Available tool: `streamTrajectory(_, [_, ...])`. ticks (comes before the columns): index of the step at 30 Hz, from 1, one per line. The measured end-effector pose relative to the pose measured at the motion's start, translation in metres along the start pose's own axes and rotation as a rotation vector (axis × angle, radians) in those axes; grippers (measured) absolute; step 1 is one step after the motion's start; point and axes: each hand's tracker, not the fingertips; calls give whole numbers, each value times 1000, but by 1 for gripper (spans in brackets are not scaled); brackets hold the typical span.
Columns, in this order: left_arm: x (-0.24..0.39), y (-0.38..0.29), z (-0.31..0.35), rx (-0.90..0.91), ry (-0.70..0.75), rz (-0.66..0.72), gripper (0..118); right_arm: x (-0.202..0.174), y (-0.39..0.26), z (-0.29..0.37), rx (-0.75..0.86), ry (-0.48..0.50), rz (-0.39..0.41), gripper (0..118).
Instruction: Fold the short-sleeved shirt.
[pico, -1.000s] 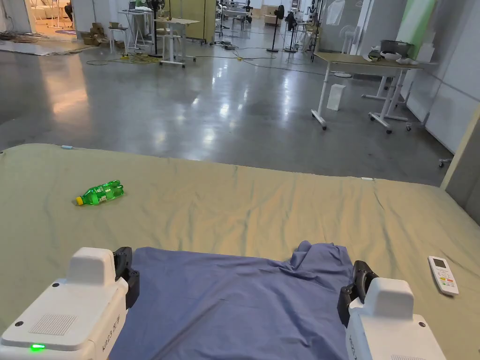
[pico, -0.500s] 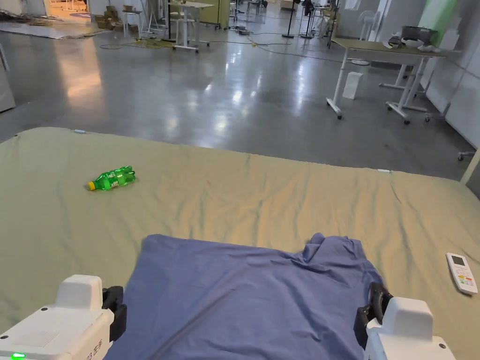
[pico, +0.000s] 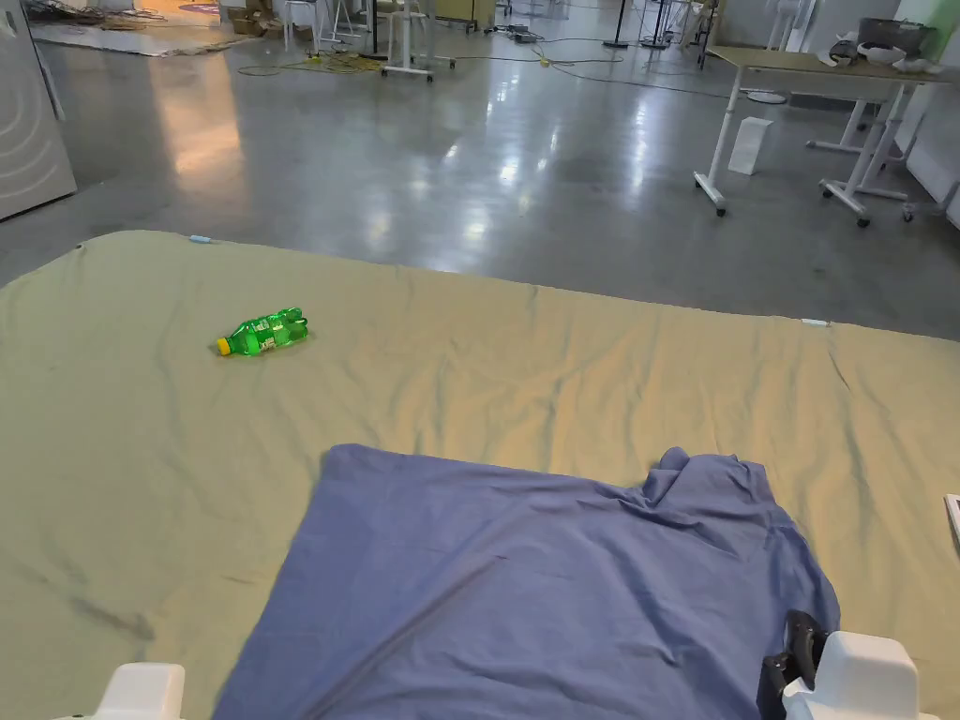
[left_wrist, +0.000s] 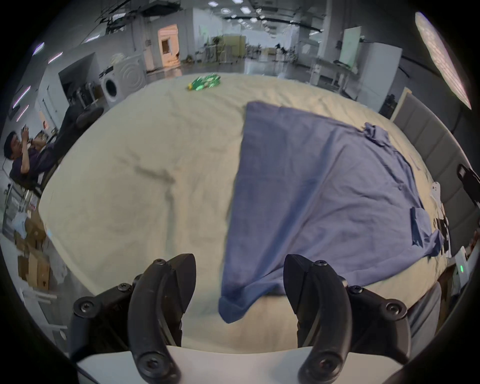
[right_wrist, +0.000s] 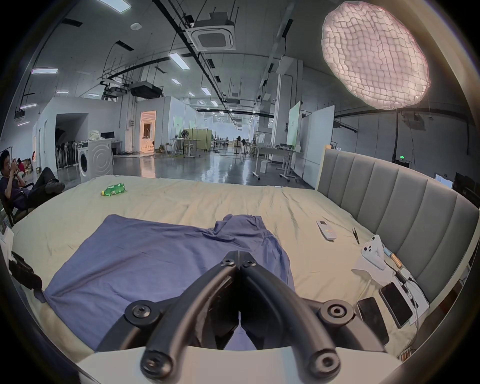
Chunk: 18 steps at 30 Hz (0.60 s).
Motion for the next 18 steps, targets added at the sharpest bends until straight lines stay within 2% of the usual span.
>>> streamTrajectory(7, [-4,-12,-45,-132,11,8,72,3,-7,4,-37,-1,2,0])
streamTrajectory(10, [2,-13,-41,-90,29,13,70,8,-10,7,-57,-6,-1,0])
streamTrajectory(11, [3,-14,-44,-90,33,-3,67,9,-12,8,-62,-8,-2,0])
streamTrajectory(13, [8,-12,-43,-94,7,-44,52,15,-15,9,-73,-13,-3,0])
streamTrajectory(16, [24,-10,-36,-104,-25,-87,17,24,-18,12,-92,-25,3,0])
streamTrajectory(18, [30,-10,-37,-110,-4,-88,12,34,-20,13,-111,-41,-1,1])
